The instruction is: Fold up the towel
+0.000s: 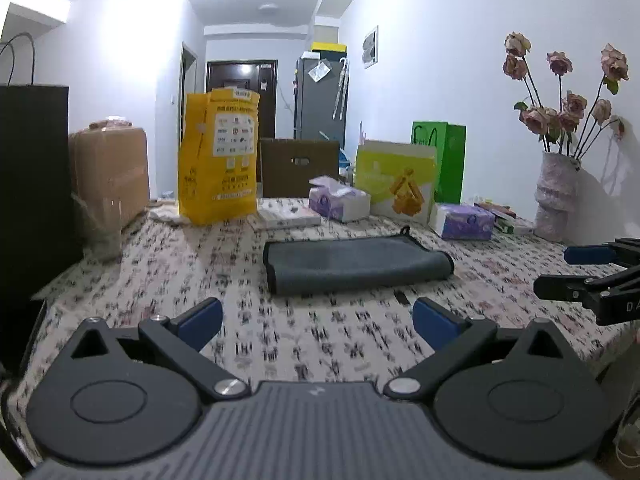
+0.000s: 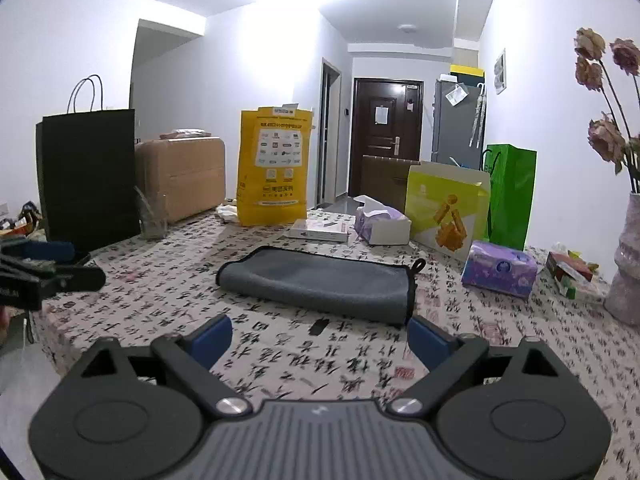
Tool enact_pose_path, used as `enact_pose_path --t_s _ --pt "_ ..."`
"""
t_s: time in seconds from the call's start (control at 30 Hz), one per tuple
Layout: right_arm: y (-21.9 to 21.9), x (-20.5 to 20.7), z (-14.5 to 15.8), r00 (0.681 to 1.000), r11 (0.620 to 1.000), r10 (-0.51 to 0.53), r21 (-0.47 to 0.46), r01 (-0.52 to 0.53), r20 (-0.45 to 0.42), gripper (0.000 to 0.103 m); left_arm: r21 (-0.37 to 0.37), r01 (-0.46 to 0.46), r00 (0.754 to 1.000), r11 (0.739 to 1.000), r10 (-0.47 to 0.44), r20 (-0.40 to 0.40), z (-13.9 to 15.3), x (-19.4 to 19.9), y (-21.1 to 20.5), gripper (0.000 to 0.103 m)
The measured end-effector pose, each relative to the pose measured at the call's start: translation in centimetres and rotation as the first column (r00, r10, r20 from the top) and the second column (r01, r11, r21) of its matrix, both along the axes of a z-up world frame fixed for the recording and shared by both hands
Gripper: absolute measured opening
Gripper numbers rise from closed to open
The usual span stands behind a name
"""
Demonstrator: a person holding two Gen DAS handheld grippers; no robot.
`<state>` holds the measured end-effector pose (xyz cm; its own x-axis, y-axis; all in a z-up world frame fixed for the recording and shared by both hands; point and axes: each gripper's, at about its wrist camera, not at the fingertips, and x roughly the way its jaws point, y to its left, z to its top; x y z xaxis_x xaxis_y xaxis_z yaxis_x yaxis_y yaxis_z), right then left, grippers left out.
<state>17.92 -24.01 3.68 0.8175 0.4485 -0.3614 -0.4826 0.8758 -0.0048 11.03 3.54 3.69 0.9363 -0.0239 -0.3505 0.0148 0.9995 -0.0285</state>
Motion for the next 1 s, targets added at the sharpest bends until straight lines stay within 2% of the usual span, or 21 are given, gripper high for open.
enact_pose_path --t_s 0.1,0.23,0.3,0.57,0.73,0.87,1.0 --pt "0.2 -1.3 -0.8 1.000 1.000 0.001 0.013 -0.001 0.005 0.095 0.007 -0.004 1.000 1.000 0.004 -0.008 -0.8 -0.9 0.0 0.103" --pt "0.5 -3.2 -1.9 0.999 1.000 -0.016 -0.014 0.016 0.040 0.095 0.029 -0.033 0.999 0.999 0.033 -0.013 -1.7 -1.2 0.0 0.103" --pt "0.5 -3.9 -2.4 1.000 1.000 -0.016 0.002 0.016 0.024 0.095 0.025 -0.042 0.999 0.999 0.042 -0.016 -1.8 -1.5 0.0 0.103" --pt "1.1 -6.6 -3.0 1.000 0.999 -0.027 0.026 0.027 0.013 0.095 0.055 -0.099 0.993 0.994 0.095 0.074 -1.7 -4.6 -1.4 0.103" --pt "1.5 -8.2 -3.4 0.998 0.997 -0.056 0.048 0.057 -0.009 0.096 0.054 -0.076 0.994 0.996 0.071 0.087 -1.8 -6.5 -2.1 0.103" --pt "1.8 -9.6 -4.2 0.993 0.993 -0.114 0.024 0.114 0.006 0.096 0.076 -0.057 0.993 0.995 0.049 0.110 -2.0 -8.0 -2.3 0.103" --pt "1.9 -10.9 -4.5 0.994 0.993 -0.111 0.029 0.111 0.011 0.096 0.063 -0.059 0.992 0.996 0.052 0.115 -2.0 -8.5 -2.6 0.103"
